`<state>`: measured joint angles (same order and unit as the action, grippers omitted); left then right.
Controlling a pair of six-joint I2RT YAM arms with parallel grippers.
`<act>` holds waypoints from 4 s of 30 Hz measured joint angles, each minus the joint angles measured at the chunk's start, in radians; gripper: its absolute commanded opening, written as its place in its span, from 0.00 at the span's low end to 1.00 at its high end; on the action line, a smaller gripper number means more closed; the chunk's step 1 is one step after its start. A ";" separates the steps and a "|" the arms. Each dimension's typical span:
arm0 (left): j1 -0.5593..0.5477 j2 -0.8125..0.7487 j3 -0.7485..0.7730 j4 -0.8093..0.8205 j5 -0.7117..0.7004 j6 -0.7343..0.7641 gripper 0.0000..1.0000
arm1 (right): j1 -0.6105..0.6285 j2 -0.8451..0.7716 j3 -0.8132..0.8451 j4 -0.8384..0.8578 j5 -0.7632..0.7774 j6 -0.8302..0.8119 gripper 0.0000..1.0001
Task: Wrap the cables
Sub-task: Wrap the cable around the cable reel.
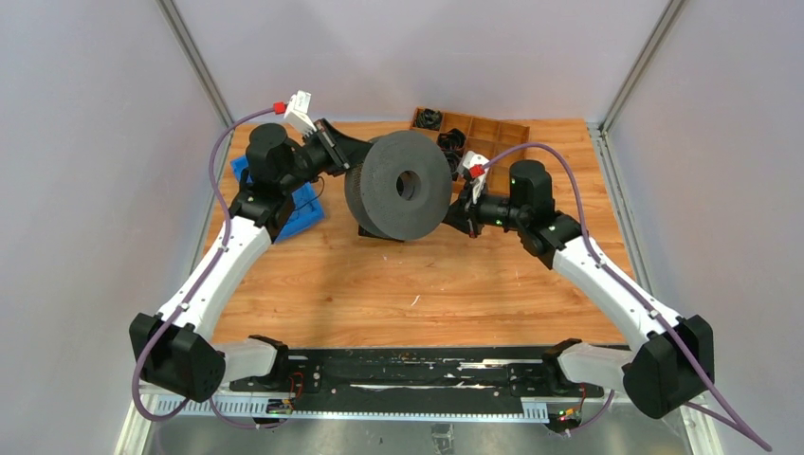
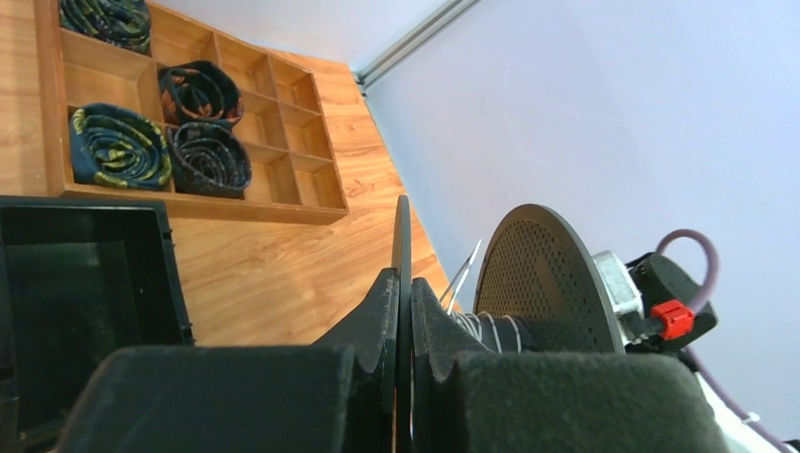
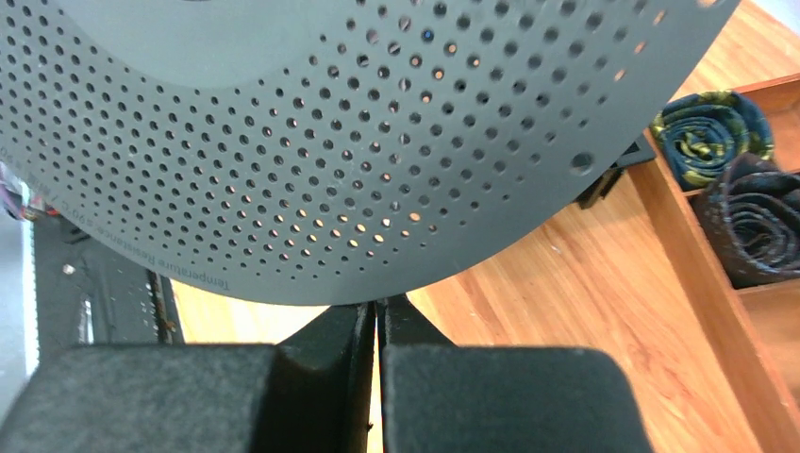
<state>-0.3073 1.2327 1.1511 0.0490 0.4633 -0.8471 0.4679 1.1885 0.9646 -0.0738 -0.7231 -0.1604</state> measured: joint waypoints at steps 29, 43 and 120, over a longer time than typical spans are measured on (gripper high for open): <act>0.032 0.108 0.051 -0.087 -0.148 -0.103 0.00 | 0.123 0.060 -0.067 0.246 0.010 0.328 0.04; 0.029 0.120 0.109 -0.236 -0.248 -0.018 0.00 | 0.275 0.141 0.189 -0.003 0.063 0.186 0.03; -0.371 0.120 0.151 -0.228 -0.470 0.520 0.00 | 0.432 0.282 0.699 -0.509 0.482 -0.382 0.05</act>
<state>-0.6781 1.3525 1.3018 -0.1787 -0.0067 -0.3275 0.9001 1.4704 1.6638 -0.5823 -0.2413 -0.5426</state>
